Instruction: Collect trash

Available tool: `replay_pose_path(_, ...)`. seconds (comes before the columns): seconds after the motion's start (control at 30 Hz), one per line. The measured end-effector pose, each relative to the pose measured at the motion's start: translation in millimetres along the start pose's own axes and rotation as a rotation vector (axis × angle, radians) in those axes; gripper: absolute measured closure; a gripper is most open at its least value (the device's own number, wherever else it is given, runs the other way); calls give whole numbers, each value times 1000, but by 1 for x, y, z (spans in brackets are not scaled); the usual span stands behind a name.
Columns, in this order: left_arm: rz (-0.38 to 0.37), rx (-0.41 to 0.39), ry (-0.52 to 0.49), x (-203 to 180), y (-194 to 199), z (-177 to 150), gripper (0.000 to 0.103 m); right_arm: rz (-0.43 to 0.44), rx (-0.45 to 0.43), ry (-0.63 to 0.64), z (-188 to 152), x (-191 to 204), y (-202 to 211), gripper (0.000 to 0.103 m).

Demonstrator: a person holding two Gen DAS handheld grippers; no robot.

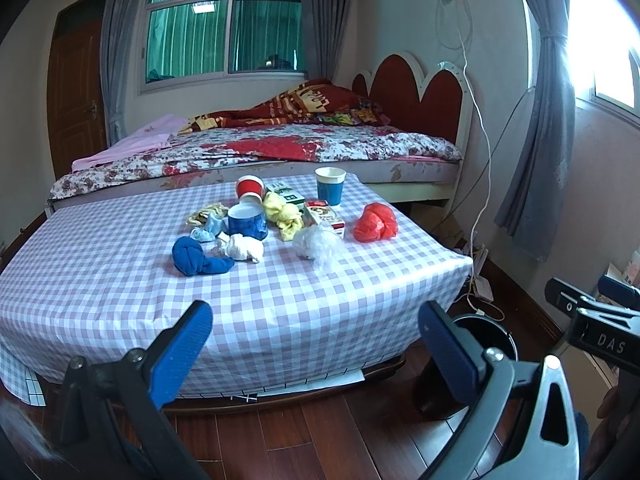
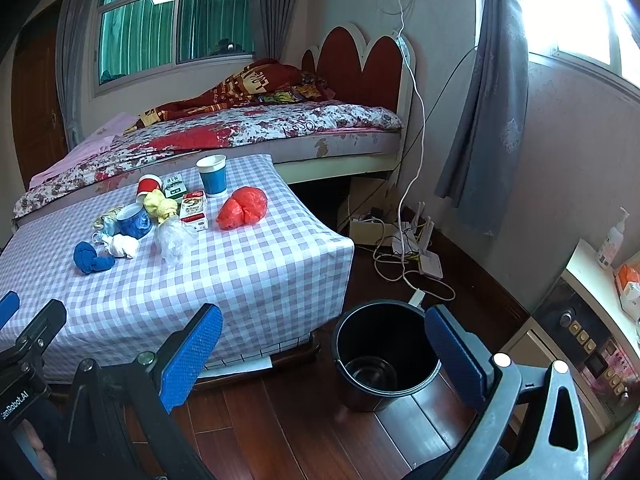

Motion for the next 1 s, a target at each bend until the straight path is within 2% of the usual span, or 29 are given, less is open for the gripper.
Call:
replay_pose_path(0.8,-9,8,-2,0,-2,-1,0,12,5,8,0,3,-2,1)
replay_pose_path(0.9,-6,8,-12,2,-5,0,0,41,-1,13,0,5,-4,1)
replay_pose_path(1.0,6,15,-9,9,-13,5,0,117,-14,8,-1,8,-13,1)
Point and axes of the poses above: each gripper's, at about its wrist camera, not at the fingertips, and y roughly against the way its jaws point, x to its left, z to its top, the point moved 2 cm from there along -y, roughly the way its jaws point, and after that the axes turned 15 degrees about y, right-handed, at the moved point
